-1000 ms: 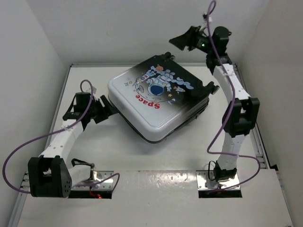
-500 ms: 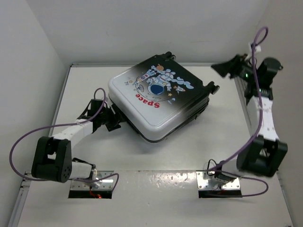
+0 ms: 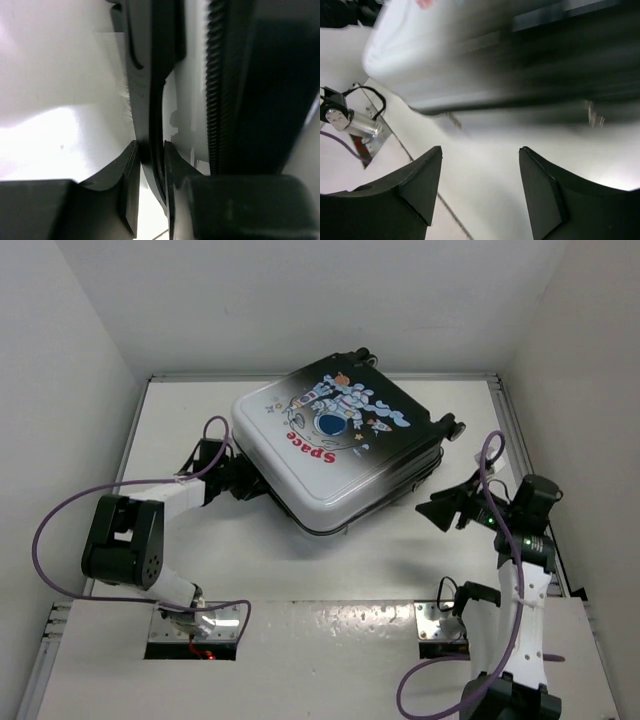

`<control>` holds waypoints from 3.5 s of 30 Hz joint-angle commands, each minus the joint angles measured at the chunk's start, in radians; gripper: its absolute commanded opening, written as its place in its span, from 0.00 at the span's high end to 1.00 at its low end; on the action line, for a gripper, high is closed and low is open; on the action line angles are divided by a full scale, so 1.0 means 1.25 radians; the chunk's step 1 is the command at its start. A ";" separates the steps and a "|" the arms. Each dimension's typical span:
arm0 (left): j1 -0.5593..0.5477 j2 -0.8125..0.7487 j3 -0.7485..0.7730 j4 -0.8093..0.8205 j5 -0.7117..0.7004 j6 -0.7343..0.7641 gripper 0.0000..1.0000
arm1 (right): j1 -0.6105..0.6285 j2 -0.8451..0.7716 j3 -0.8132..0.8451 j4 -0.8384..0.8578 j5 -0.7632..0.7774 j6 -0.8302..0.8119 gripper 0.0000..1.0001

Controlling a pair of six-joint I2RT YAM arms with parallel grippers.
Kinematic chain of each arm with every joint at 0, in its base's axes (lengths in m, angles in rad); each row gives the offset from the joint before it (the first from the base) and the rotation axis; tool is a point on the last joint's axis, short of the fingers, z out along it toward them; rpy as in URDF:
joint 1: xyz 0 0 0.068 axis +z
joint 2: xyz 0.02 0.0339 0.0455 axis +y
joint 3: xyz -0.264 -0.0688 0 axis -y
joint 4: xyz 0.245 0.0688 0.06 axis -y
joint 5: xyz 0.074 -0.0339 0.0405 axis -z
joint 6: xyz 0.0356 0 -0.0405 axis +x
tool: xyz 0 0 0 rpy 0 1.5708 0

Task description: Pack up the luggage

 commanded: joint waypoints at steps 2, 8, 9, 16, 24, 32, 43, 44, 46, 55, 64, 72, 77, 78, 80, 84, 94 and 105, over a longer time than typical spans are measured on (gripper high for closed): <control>0.025 0.069 0.055 0.046 -0.065 0.031 0.90 | -0.004 0.004 -0.130 0.079 0.053 0.090 0.37; 0.040 0.079 0.086 0.029 -0.036 0.053 1.00 | 0.025 -0.032 -0.285 0.311 0.174 0.096 0.40; 0.040 0.079 0.086 0.029 -0.036 0.053 1.00 | 0.033 -0.032 -0.295 0.327 0.190 0.099 0.40; 0.040 0.079 0.070 0.029 -0.027 0.053 1.00 | 0.180 -0.048 -0.411 0.580 0.435 0.088 0.46; 0.047 0.072 0.062 0.022 -0.019 0.069 1.00 | 0.355 0.112 -0.404 0.786 0.671 0.024 0.47; 0.063 0.072 0.062 0.013 -0.004 0.077 1.00 | 0.411 0.223 -0.381 0.874 0.778 0.018 0.48; 0.070 0.079 0.062 0.013 0.011 0.085 1.00 | 0.406 0.292 -0.362 0.938 0.771 0.019 0.52; 0.070 0.079 0.062 0.013 0.011 0.085 1.00 | 0.402 0.294 -0.356 0.941 0.763 0.023 0.54; 0.070 0.079 0.062 0.013 0.011 0.085 1.00 | 0.401 0.311 -0.343 0.948 0.752 0.025 0.55; 0.070 0.079 0.055 0.028 0.045 0.063 1.00 | 0.398 0.385 -0.313 0.973 0.728 0.026 0.78; 0.113 0.072 0.055 -0.016 0.072 0.095 1.00 | 0.381 0.389 -0.324 0.962 0.715 0.008 1.00; 0.263 0.079 0.129 -0.136 0.098 0.226 1.00 | 0.288 0.388 -0.319 0.942 0.720 0.002 1.00; 0.326 0.096 0.147 -0.154 0.098 0.262 1.00 | 0.252 0.419 -0.295 0.953 0.715 -0.015 1.00; 0.326 0.106 0.154 -0.154 0.105 0.281 1.00 | 0.246 0.422 -0.285 0.955 0.714 -0.018 1.00; 0.335 0.125 0.181 -0.173 0.106 0.312 1.00 | 0.243 0.443 -0.273 0.966 0.712 -0.019 1.00; 0.376 0.186 0.237 -0.217 0.097 0.359 1.00 | 0.229 0.482 -0.244 0.986 0.704 -0.036 1.00; 0.428 0.381 0.479 -0.232 0.072 0.387 1.00 | 0.152 0.622 -0.092 0.962 0.706 0.165 1.00; 0.419 0.570 0.715 -0.259 0.076 0.455 1.00 | 0.159 0.857 0.099 1.021 0.632 0.095 1.00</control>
